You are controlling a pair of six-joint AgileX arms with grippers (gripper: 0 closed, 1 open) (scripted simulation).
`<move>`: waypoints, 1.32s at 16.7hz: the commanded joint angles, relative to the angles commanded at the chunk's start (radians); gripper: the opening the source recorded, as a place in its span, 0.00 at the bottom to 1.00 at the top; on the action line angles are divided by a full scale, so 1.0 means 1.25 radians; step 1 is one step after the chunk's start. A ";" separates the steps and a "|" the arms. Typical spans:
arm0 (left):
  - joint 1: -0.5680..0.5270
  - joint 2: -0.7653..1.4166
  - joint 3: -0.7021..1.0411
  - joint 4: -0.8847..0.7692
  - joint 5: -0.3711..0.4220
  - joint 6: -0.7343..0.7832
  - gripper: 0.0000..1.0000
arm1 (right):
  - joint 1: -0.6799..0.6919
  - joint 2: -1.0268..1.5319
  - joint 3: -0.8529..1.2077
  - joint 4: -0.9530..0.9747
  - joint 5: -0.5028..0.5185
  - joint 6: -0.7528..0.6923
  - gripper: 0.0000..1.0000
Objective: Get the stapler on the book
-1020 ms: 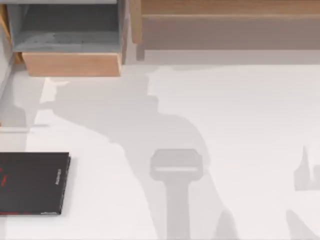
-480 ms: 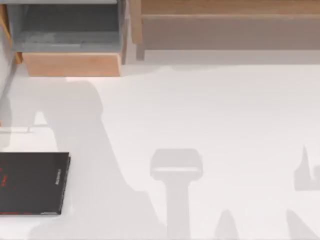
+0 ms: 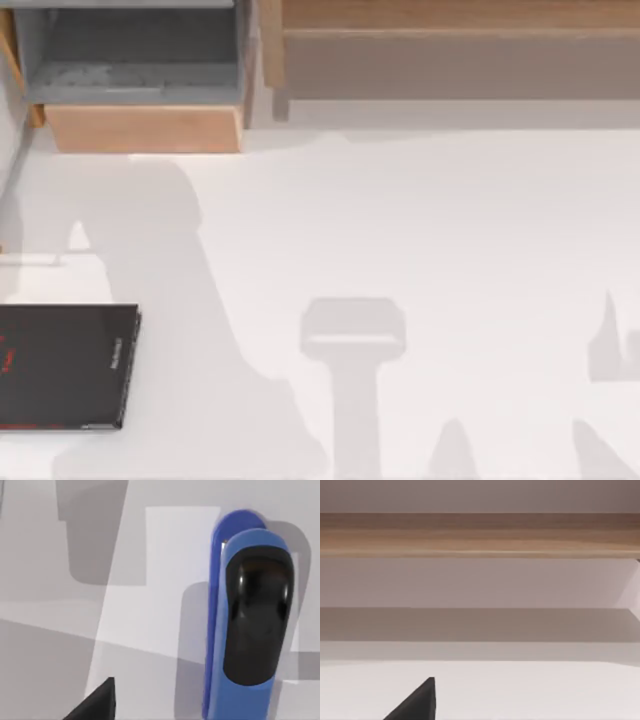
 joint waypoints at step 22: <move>0.015 -0.042 -0.156 0.114 0.003 0.011 1.00 | 0.000 0.000 0.000 0.000 0.000 0.000 1.00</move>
